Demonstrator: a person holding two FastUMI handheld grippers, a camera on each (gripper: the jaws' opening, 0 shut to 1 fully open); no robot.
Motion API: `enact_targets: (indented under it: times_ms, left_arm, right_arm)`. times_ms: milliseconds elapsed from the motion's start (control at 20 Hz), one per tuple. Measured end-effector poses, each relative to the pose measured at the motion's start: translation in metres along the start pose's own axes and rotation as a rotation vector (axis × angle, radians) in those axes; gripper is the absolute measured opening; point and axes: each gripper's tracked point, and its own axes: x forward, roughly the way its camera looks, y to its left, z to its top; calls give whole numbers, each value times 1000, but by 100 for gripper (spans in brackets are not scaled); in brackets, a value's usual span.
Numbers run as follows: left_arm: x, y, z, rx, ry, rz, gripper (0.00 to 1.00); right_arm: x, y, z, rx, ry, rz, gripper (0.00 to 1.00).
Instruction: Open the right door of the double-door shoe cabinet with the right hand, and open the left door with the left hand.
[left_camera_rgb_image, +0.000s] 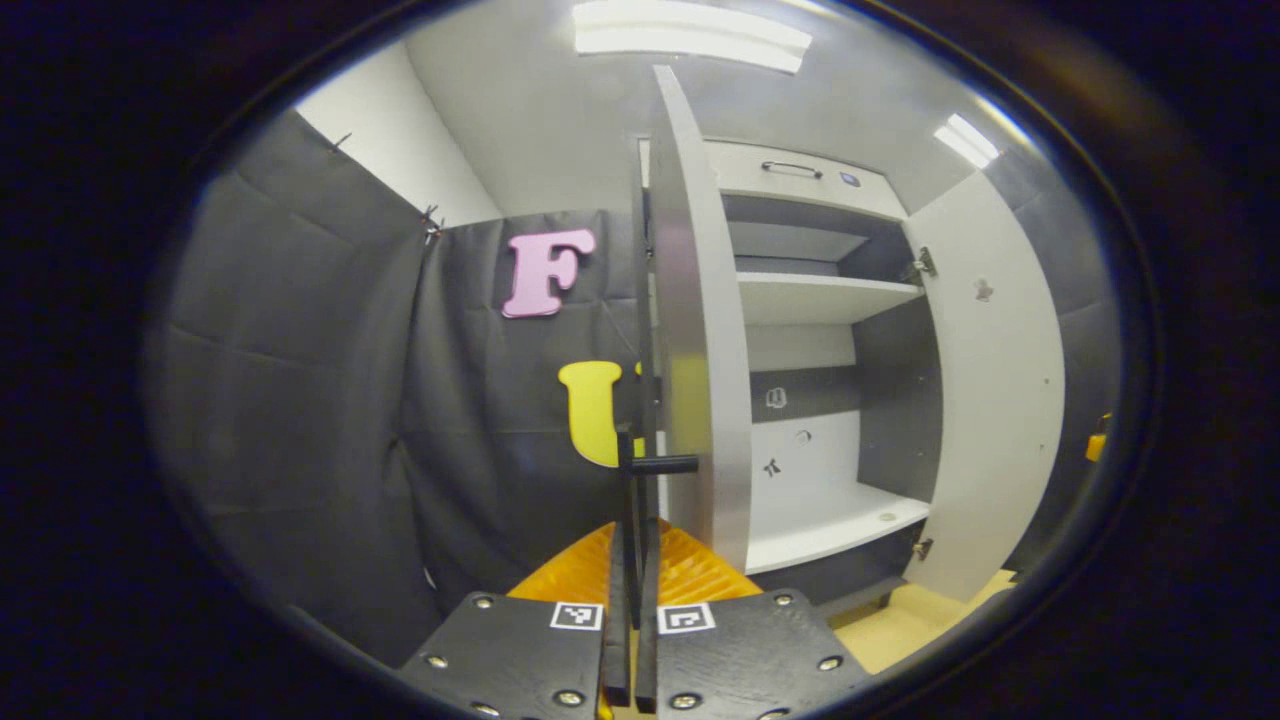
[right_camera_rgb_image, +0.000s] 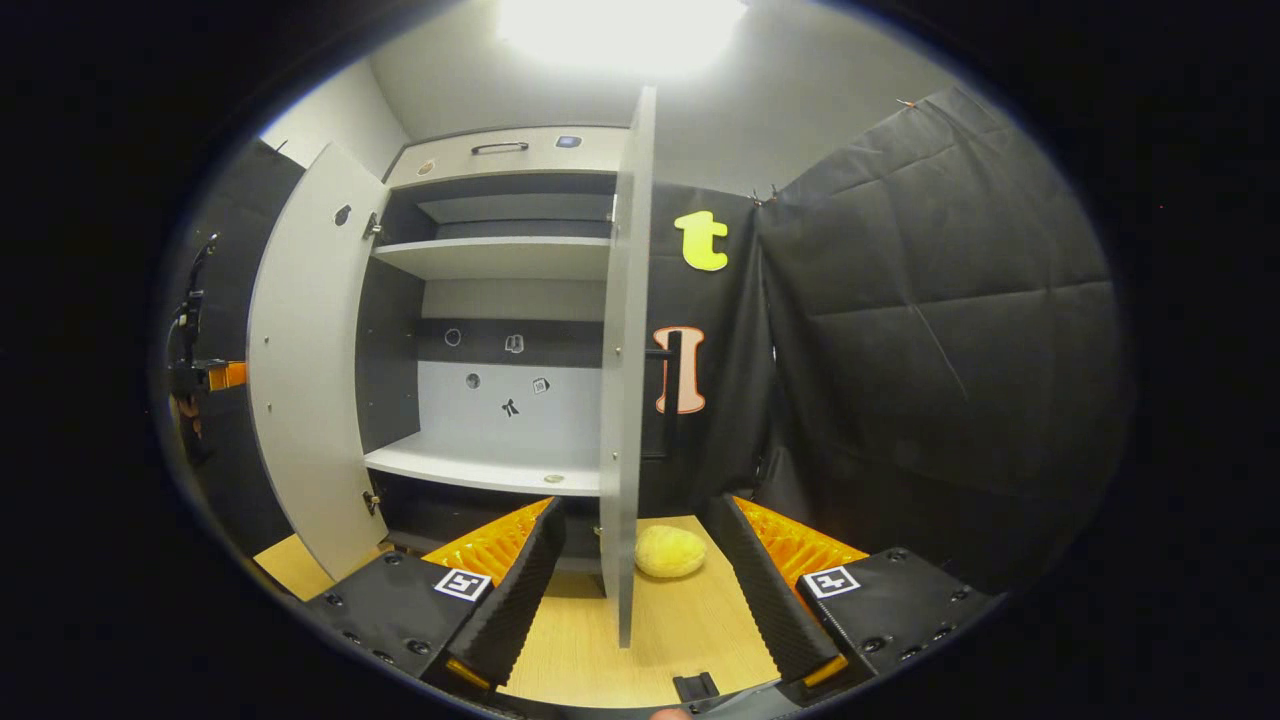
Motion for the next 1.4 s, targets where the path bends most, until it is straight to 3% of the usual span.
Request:
enact_targets:
  times_ms: [100, 250, 300, 350, 400, 550, 700, 850, 900, 1200, 1300, 1350, 1400]
  left_arm:
    - [-6, -17, 0, -66, 6, -55, 4]
    - [-6, -9, -3, -32, 5, -73, 4]
    - [-7, -8, -3, -24, 7, -74, 0]
    - [-10, -8, -5, -18, 8, -78, 4]
    - [-14, -8, -5, -20, 11, -80, 0]
    - [-28, -14, -11, -38, 21, -81, 0]
    - [-46, -15, -17, -41, 30, -45, 4]
    - [-62, -13, -21, -32, 33, 20, 0]
    - [-67, -14, -20, -30, 29, 37, 5]
    - [-86, -18, -13, -3, 10, 102, 10]
    - [-91, -22, -13, 18, 4, 110, 14]
    - [-93, -23, -14, 32, 1, 111, 22]
    - [-95, -23, -13, 45, 0, 116, 22]
  right_arm:
    - [2, 9, 0, -4, 4, 5, 97]
    - [-7, 33, 1, -9, 6, 8, 97]
    - [-9, 39, 1, -11, 7, 6, 97]
    - [-12, 42, 1, -15, 6, 3, 98]
    - [-13, 45, 2, -19, 5, 3, 99]
    - [-13, 54, 3, -26, 0, 23, 100]
    - [-7, 62, 11, -30, -16, 70, 97]
    - [-6, 59, 13, -33, -20, 117, 99]
    - [-6, 57, 16, -26, -29, 127, 100]
    - [-6, 35, 20, -2, -54, 151, 99]
    - [-8, 30, 18, -6, -58, 147, 99]
    - [-9, 28, 16, -10, -58, 146, 100]
    - [-9, 26, 15, -12, -58, 145, 100]
